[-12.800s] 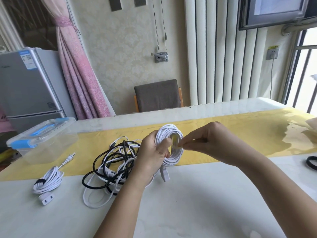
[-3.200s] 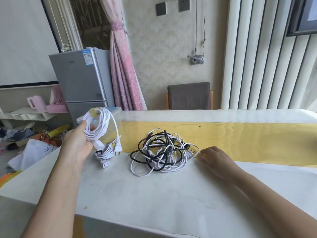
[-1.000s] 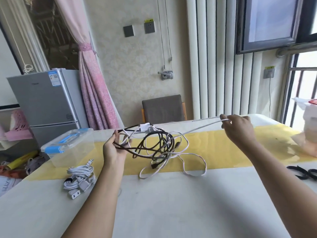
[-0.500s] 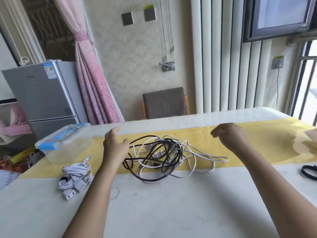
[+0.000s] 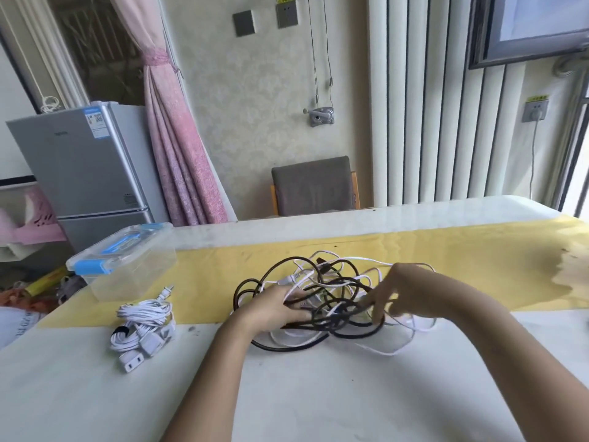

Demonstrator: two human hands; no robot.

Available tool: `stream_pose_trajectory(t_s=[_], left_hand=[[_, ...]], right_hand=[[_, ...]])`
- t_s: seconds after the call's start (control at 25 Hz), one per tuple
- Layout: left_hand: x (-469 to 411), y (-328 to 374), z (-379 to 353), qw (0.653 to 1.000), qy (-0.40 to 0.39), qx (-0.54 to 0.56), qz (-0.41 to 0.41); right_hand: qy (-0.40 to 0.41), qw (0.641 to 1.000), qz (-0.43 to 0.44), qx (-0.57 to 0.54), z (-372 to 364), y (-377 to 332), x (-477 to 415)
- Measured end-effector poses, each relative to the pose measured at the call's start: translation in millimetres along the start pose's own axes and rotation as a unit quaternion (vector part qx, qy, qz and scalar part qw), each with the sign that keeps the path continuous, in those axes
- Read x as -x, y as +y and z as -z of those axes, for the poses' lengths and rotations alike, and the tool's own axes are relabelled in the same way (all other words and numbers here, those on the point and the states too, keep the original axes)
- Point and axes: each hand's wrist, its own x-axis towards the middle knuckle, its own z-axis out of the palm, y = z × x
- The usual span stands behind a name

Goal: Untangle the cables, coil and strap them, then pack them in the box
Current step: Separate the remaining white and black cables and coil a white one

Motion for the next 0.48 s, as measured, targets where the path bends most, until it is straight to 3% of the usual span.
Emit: stream_pose_trajectory(t_s=[0.08, 0.16, 0.28, 0.36, 0.4, 0.48], left_hand=[[10, 6, -2, 0.994, -0.050, -0.081, -0.046], [13, 13, -7, 0.985, -0.044, -0.144, -0.081], [17, 23, -14, 0.977, -0.060, -0.192, -0.074], [21, 29, -17, 0.966, -0.079, -0.238, -0.066], [24, 32, -16, 0.964, -0.085, -0.242, -0.072], [29, 35, -11, 0.969, -0.089, -0.217, -0.079]], right_hand=[[-0.080, 0.996, -0.042, 0.010, 7, 5, 9], [-0.049, 0.995, -0.081, -0.021, 13, 4, 13], [0.219, 0.964, -0.129, -0.083, 12, 0, 2], [0.322, 0.938, -0.089, -0.090, -3, -6, -9], [0.303, 0.948, -0.061, -0.080, -13, -9, -15], [0.190, 0.981, -0.028, -0.030, -35, -14, -24]])
